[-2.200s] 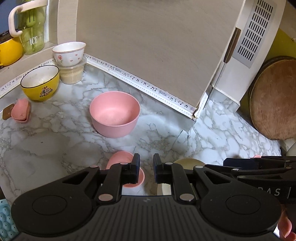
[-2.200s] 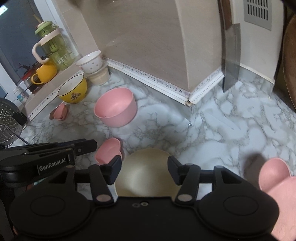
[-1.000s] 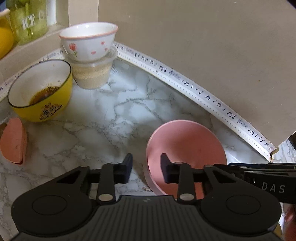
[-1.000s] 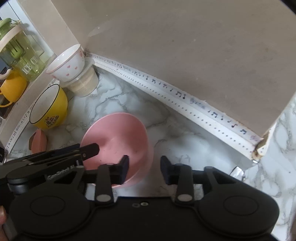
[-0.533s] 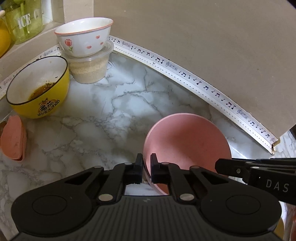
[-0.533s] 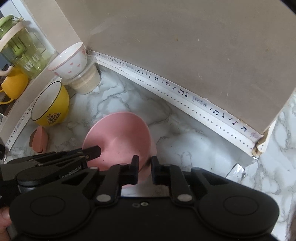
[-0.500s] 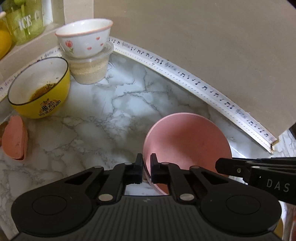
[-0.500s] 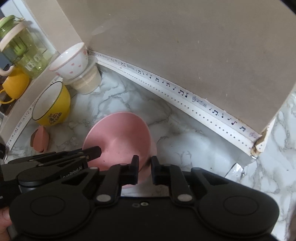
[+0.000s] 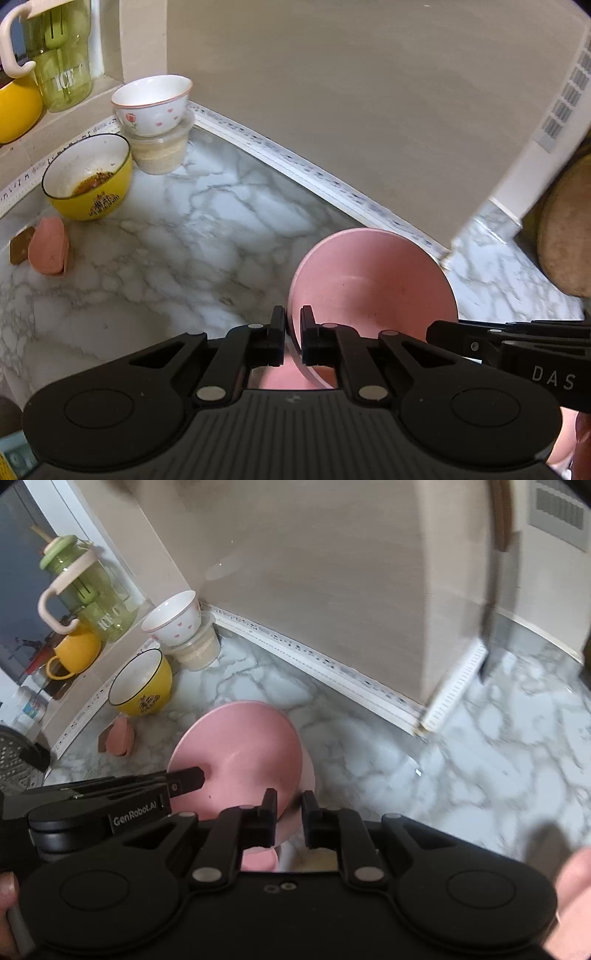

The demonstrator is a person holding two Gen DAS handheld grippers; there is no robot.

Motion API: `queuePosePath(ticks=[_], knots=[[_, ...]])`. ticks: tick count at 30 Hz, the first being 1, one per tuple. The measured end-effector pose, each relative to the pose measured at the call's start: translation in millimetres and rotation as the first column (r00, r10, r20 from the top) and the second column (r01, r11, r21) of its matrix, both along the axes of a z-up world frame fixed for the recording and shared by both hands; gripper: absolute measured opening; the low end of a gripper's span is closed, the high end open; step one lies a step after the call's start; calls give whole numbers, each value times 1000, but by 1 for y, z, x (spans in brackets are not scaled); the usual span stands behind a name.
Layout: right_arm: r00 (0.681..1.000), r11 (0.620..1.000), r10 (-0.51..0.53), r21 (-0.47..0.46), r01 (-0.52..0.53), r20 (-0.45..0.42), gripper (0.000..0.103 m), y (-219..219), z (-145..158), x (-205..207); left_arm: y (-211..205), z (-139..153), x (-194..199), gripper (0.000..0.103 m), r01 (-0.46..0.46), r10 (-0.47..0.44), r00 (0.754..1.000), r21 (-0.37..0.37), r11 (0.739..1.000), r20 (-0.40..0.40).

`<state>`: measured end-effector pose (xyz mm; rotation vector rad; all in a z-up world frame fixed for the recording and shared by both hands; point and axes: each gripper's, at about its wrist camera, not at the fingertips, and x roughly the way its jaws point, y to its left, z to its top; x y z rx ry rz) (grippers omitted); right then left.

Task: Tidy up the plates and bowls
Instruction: 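Close both grippers on the pink bowl rim and carry it onto the cream bowl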

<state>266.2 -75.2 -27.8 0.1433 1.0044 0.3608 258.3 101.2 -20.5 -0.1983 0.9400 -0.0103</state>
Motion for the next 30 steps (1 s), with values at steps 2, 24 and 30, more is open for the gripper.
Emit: queuePosePath(ticks=[2,24,30], knots=[[1000,1000,-3,3,3,-5,14,-11,1,-12,-13,3,-10,7,16,-16,1000,4,1000,-4],[996,1000,-28,5,29,-85,14,-77,-32,-65,-85,-24,-52,7,97,-95,992,26,995,-77],[995,1000,-28,10,29,-92,14,-77,-33,-65,-86,-28,-52,7,91,-89,992,23,996,-89]])
